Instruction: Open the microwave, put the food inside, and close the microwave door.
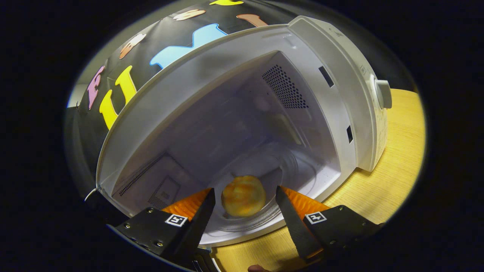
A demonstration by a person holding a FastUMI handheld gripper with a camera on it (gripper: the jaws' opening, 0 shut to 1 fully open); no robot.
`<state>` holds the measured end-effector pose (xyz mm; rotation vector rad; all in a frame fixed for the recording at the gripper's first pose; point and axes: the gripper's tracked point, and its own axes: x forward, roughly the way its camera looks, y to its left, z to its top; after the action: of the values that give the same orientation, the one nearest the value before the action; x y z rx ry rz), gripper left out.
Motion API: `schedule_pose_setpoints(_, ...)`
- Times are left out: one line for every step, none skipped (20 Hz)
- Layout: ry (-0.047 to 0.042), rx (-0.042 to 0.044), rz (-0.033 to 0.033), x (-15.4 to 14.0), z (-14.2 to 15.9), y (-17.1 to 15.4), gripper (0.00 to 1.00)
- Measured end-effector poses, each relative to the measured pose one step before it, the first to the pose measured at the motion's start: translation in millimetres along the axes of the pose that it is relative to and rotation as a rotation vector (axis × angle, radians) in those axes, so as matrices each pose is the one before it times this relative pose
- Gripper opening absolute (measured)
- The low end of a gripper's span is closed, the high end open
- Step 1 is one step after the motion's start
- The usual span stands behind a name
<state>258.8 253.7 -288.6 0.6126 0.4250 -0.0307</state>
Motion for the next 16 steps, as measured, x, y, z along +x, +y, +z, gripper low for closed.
schedule_pose_setpoints(0.00351,-0.02303,0.00171,-7.01,0.76,-1.23,0.97)
schedule_pose_setpoints(-0.00266,-0.0255,0.01016,-9.61,3.53,1.19,0.97)
schedule_pose_setpoints(-0.00784,-0.02507,0.01291,-11.92,4.08,3.18,0.97)
schedule_pose_setpoints(-0.00618,-0.02877,0.01046,-12.85,5.67,2.24,0.97)
schedule_pose_setpoints(-0.00729,-0.03131,0.01481,-14.61,5.42,3.05,0.97)
schedule_pose_setpoints(-0.00974,-0.02984,0.0138,-14.75,7.04,3.57,0.97)
schedule_pose_setpoints(-0.01063,-0.02781,0.01647,-15.76,7.01,4.77,0.97)
schedule_pose_setpoints(-0.01232,-0.02386,0.01485,-15.62,8.66,4.72,0.97)
schedule_pose_setpoints(-0.01274,-0.02325,0.01554,-15.65,8.29,4.32,0.97)
schedule_pose_setpoints(-0.01264,-0.02021,0.01106,-16.26,9.1,4.49,0.97)
schedule_pose_setpoints(-0.01464,-0.01238,0.01139,-15.85,9.18,4.33,0.97)
schedule_pose_setpoints(-0.00981,-0.00557,0.01385,-14.48,8.59,5.62,0.97)
schedule_pose_setpoints(-0.0072,-0.00682,0.01675,-13.7,8.05,6.3,0.97)
schedule_pose_setpoints(-0.00674,-0.01285,0.01909,-13.64,8.9,7.34,0.97)
schedule_pose_setpoints(-0.00872,-0.01505,0.016,-12.24,7.8,8.07,0.97)
schedule_pose_setpoints(-0.01414,-0.01905,0.02125,-11.4,9.59,9.9,0.97)
